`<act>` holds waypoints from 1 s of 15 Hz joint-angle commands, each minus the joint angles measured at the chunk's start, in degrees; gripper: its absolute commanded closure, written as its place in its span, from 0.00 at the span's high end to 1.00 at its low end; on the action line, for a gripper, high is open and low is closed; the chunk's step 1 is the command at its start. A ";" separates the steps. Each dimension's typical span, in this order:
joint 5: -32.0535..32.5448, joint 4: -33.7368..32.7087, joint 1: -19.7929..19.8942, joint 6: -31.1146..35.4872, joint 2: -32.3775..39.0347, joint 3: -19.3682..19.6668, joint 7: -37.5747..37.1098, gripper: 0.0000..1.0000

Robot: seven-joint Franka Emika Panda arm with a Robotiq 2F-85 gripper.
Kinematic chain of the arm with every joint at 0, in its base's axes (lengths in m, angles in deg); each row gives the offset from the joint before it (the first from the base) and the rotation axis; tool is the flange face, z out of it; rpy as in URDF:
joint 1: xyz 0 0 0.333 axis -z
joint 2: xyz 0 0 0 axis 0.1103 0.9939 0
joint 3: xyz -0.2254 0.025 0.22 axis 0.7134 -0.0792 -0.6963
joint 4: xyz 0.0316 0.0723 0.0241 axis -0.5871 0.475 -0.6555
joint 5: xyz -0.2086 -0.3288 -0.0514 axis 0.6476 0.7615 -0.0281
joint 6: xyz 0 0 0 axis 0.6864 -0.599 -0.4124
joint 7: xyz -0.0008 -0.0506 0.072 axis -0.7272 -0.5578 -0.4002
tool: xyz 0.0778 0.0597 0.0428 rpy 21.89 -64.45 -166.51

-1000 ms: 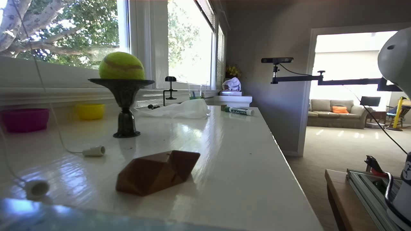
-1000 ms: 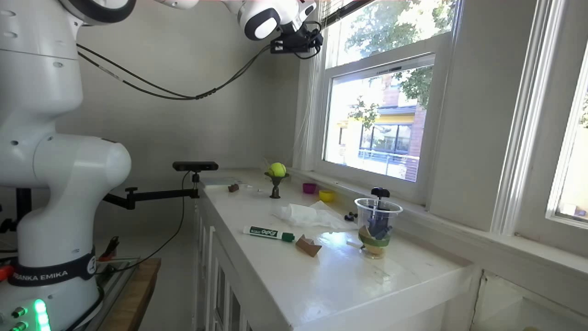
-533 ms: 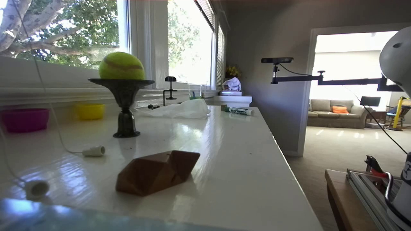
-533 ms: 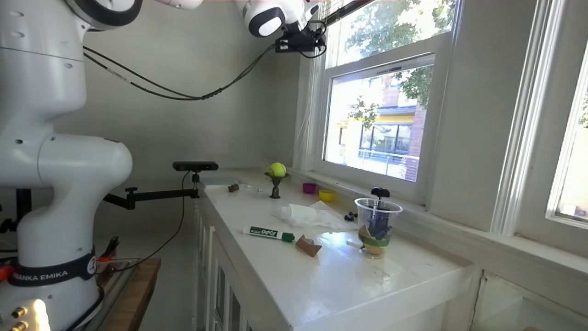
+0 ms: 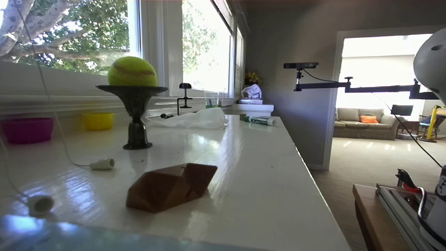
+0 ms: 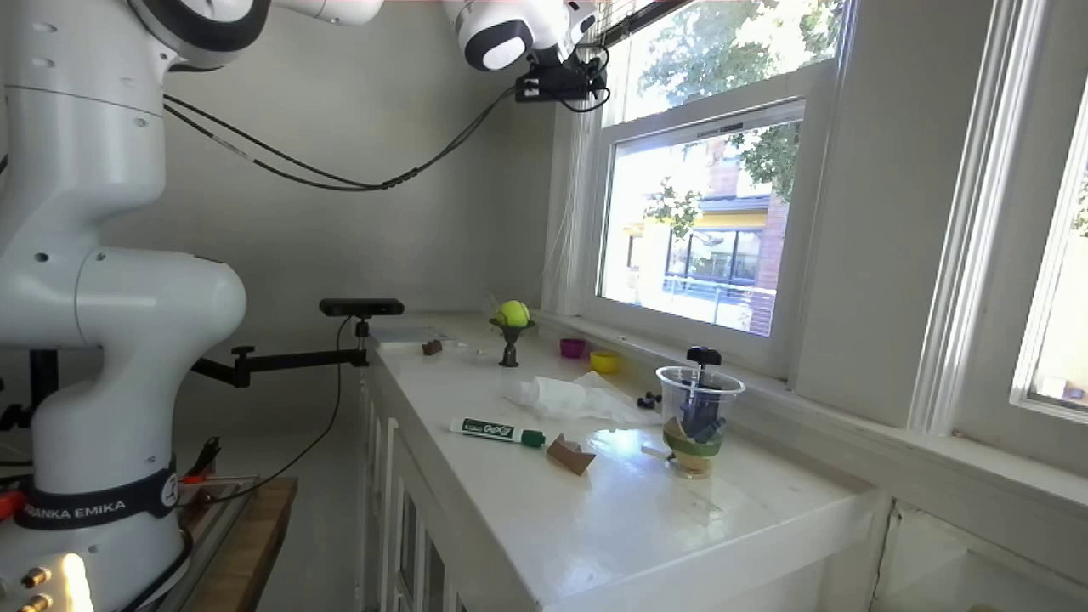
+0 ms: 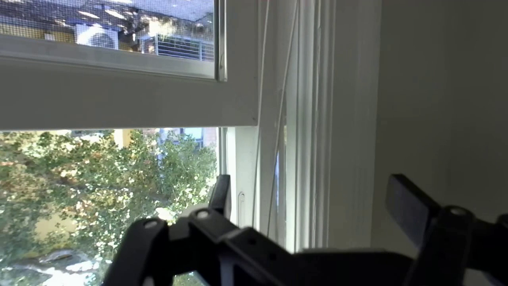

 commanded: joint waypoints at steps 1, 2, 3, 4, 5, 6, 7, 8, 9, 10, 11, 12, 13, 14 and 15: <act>-5.73 -2.90 0.28 -2.95 3.81 3.50 2.73 1.00; -6.65 -3.20 0.56 -3.50 4.36 3.95 3.05 1.00; -7.58 -3.54 0.83 -4.08 4.86 4.32 3.50 1.00; -8.73 -3.71 1.08 -4.49 5.40 4.60 4.18 1.00; -9.88 -4.11 1.47 -5.08 5.98 4.85 4.71 1.00; -10.95 -4.34 1.88 -5.66 6.52 5.00 5.31 1.00; -12.55 -4.60 2.45 -6.21 7.24 5.07 6.11 1.00; -14.06 -5.00 3.35 -7.18 8.15 5.02 6.72 1.00; -15.66 -5.44 4.37 -8.08 9.00 4.87 7.36 1.00; -17.52 -5.93 5.71 -9.08 10.18 4.52 7.90 1.00; -19.39 -6.56 7.31 -10.25 11.47 4.10 8.46 1.00; -21.27 -7.37 8.97 -11.14 12.74 3.59 8.78 1.00; -23.18 -8.18 10.55 -11.97 13.62 2.91 9.04 1.00; -18.48 -5.01 6.56 -9.38 9.70 3.53 7.99 1.00; -18.83 -5.21 7.17 -9.63 10.34 3.44 8.10 1.00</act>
